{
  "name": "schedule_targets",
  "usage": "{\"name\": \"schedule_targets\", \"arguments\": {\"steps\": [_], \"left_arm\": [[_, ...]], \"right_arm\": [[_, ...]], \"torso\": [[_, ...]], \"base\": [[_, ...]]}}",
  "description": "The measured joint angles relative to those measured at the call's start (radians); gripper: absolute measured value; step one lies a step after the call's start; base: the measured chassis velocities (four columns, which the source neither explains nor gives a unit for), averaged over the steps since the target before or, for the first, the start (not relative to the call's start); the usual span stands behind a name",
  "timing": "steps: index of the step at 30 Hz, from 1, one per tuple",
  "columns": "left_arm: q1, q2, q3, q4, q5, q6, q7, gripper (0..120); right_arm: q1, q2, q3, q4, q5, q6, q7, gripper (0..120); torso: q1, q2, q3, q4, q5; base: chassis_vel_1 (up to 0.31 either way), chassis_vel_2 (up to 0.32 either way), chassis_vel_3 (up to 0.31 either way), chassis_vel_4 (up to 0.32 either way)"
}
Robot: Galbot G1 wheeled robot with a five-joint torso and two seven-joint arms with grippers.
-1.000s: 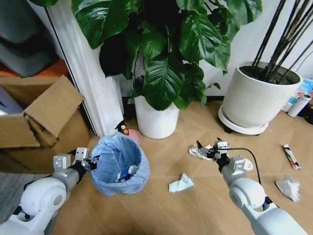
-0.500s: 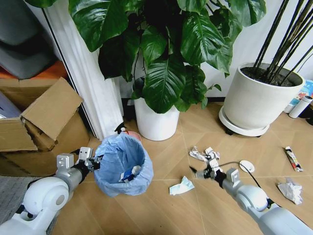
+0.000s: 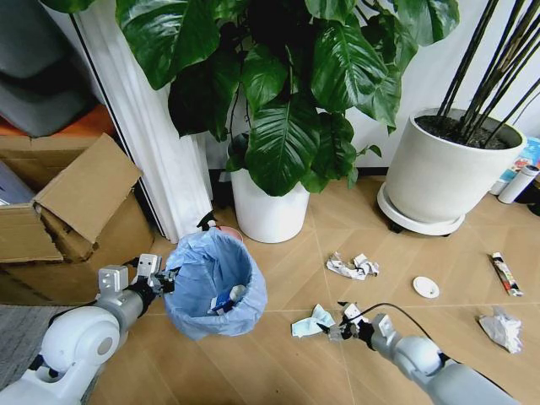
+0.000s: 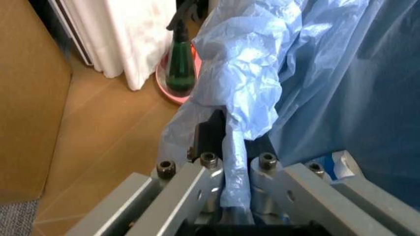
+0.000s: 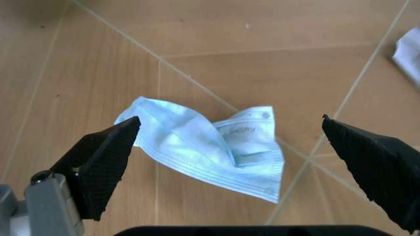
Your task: Pick up the trash bin and place the garbage on the floor into it.
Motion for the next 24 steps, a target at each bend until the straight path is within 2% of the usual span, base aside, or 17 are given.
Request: {"name": "schedule_targets", "arguments": {"steps": [24], "left_arm": [[-0.014,0.015,-0.002,0.025,-0.003,-0.009,0.023,0]], "right_arm": [[0.079,0.125,-0.056,-0.199,0.020,-0.003,0.016,100]], "torso": [[0.000,0.000,0.000,-0.0001,0.0000]], "base": [[0.000,0.000,0.000,0.000]]}}
